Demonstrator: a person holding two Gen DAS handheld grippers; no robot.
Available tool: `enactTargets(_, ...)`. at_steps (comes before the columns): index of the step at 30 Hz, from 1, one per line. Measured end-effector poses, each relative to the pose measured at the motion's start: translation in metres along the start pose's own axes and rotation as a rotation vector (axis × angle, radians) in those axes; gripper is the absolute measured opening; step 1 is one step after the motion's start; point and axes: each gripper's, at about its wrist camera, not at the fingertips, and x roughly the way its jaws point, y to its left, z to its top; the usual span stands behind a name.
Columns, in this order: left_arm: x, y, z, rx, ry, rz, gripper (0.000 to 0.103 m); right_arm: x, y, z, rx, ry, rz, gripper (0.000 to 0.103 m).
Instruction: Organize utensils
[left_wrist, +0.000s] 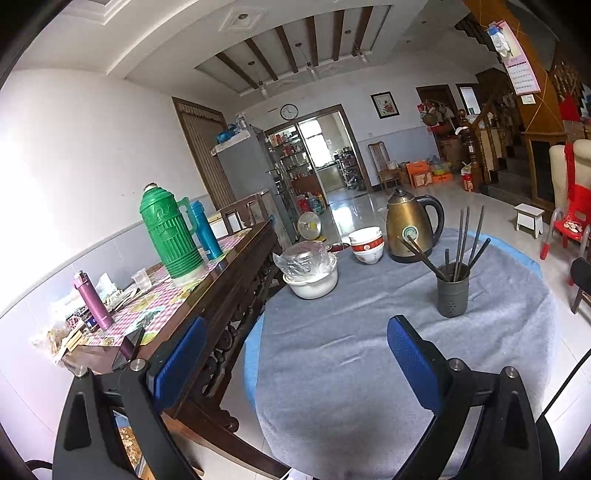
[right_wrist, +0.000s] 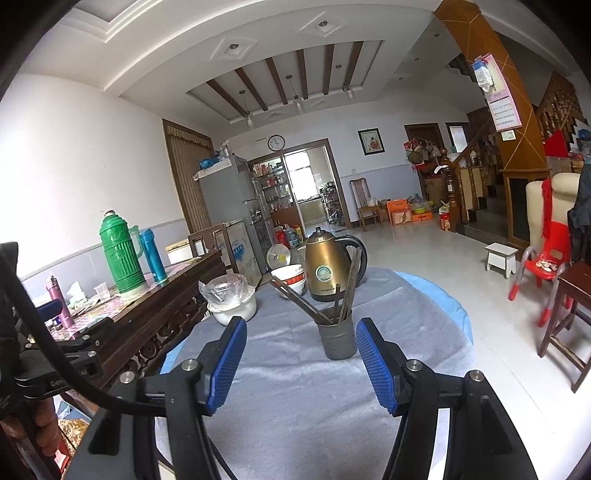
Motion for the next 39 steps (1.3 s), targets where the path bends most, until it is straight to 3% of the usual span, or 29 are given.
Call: enactTargets(39,0.005,0.018,-0.017,-0.032,0.021,0.019,0.098,0.005,0.019,-0.009,-0.003,0.008,0.024,0.066)
